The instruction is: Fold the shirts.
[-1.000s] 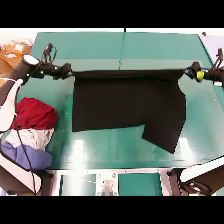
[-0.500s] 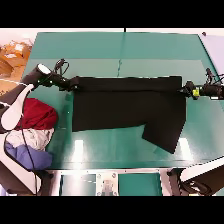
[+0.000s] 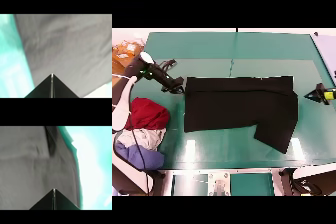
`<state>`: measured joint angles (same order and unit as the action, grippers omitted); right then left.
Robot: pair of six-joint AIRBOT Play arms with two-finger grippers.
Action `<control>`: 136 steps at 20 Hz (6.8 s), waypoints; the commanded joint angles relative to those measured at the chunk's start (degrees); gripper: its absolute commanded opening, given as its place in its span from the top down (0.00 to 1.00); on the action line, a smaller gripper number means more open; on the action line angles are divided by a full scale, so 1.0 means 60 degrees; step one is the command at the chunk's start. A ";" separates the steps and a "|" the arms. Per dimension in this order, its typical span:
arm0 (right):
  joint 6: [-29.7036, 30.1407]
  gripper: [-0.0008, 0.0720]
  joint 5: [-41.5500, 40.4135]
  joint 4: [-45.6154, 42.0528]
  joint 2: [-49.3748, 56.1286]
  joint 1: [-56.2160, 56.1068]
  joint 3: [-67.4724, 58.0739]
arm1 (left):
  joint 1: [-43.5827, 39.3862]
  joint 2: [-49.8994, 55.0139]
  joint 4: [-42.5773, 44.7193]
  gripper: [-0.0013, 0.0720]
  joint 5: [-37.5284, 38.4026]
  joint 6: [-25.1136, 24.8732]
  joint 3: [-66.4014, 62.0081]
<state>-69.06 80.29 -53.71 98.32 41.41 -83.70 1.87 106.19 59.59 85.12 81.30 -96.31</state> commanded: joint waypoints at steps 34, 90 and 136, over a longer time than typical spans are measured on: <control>-0.0637 0.64 -0.3366 0.0816 -0.5530 -0.0539 0.9471 | -0.5227 -0.8018 -0.0707 0.17 -1.1424 0.6288 1.2622; 0.1872 0.22 -0.0572 0.0393 0.0280 0.0386 0.0820 | -0.0703 -0.0725 0.0270 0.93 -0.3632 0.1439 -0.0255; -0.2488 0.97 0.0288 0.2521 -0.0302 -0.8327 -0.4138 | -0.0699 -0.0393 0.1668 0.94 0.0095 0.0197 -0.3563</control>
<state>-80.99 91.81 -38.33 96.14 0.21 -109.82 -9.89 109.23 57.23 77.97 82.28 -117.40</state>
